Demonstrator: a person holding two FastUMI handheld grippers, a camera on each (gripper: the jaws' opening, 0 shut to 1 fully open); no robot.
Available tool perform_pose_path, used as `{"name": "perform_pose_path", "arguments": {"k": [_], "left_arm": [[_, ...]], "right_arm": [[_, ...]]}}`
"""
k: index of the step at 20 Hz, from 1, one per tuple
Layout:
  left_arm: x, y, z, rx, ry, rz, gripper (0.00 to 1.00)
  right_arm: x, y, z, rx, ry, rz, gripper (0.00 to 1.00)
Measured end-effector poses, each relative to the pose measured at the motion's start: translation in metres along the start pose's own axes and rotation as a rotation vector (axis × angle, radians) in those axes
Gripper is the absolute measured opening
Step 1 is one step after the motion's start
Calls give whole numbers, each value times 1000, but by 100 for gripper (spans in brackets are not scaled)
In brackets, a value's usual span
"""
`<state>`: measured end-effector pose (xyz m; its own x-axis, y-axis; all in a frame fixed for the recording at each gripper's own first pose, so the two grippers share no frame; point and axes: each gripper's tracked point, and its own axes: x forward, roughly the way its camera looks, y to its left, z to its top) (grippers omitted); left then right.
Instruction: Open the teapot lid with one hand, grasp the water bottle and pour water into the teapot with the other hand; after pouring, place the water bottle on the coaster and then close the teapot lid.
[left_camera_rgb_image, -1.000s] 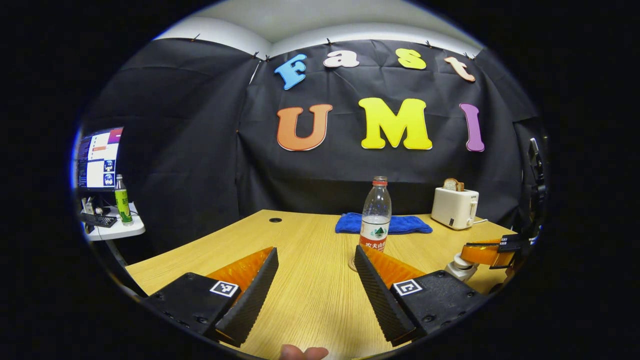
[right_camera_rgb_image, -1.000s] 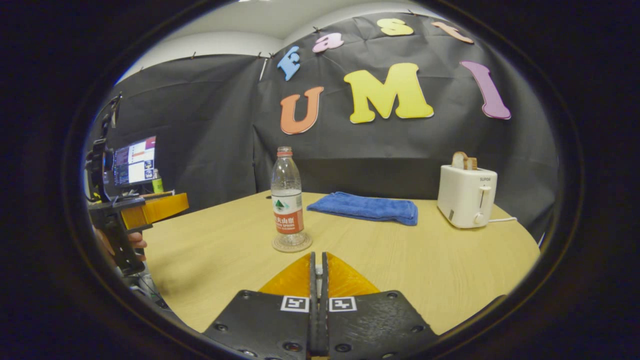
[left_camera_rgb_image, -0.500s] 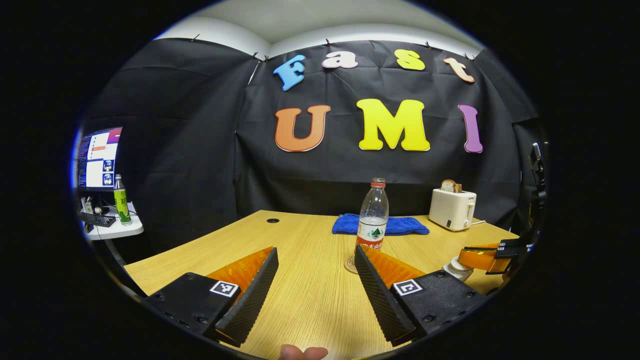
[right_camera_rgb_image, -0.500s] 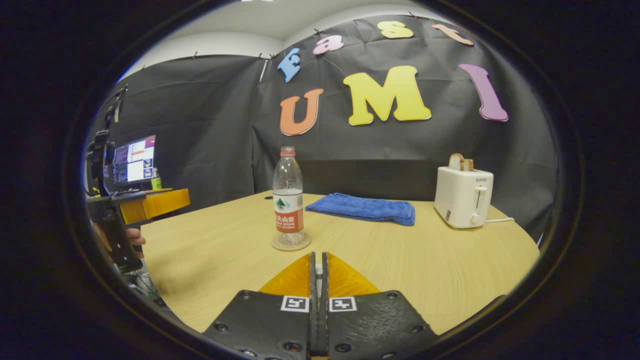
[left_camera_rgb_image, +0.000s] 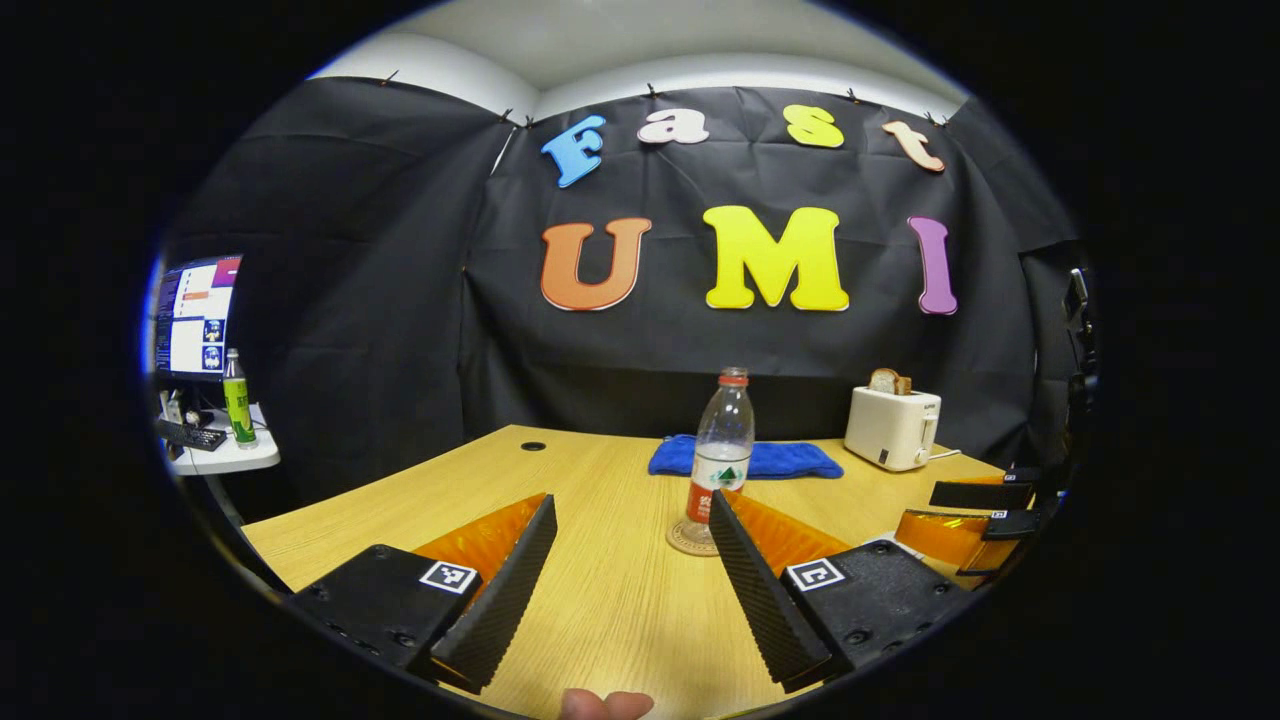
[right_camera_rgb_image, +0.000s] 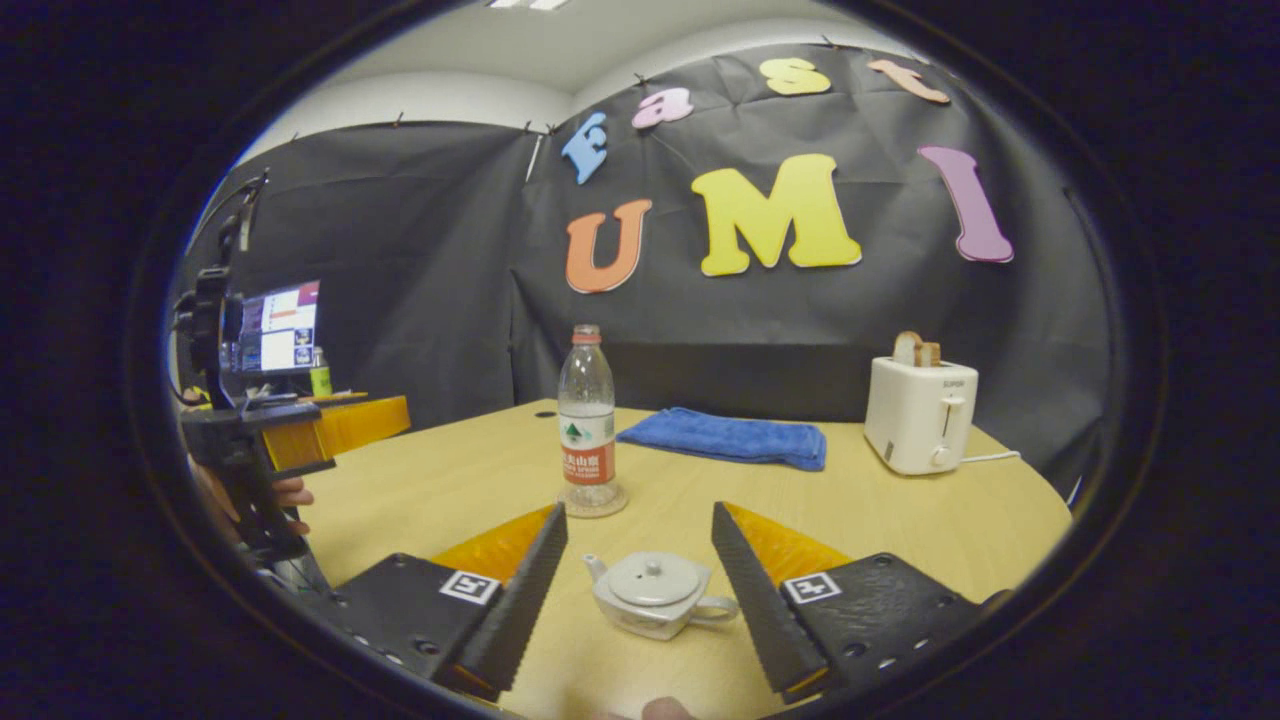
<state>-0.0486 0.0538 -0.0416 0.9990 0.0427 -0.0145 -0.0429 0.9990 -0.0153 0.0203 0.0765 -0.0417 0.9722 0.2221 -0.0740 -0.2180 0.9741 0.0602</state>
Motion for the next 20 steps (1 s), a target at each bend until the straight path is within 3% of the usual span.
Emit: {"name": "perform_pose_path", "arguments": {"k": [2, 5, 8, 10, 20], "left_arm": [[-3, -18, 14, 8, -19, -22, 96], [-7, -50, 38, 6, -59, -69, 96], [-14, -77, 59, 24, -93, -100, 96], [-20, -94, 71, 20, -112, -118, 96], [-47, -131, 74, 52, -122, -150, 96]], "right_arm": [[-16, -25, 20, 12, -50, -104, 97], [-44, -65, 56, -3, -132, -276, 96], [-77, -84, 85, -11, -203, -372, 96], [-95, -86, 94, -2, -231, -393, 92], [-125, -93, 88, 62, -253, -410, 95]]}}
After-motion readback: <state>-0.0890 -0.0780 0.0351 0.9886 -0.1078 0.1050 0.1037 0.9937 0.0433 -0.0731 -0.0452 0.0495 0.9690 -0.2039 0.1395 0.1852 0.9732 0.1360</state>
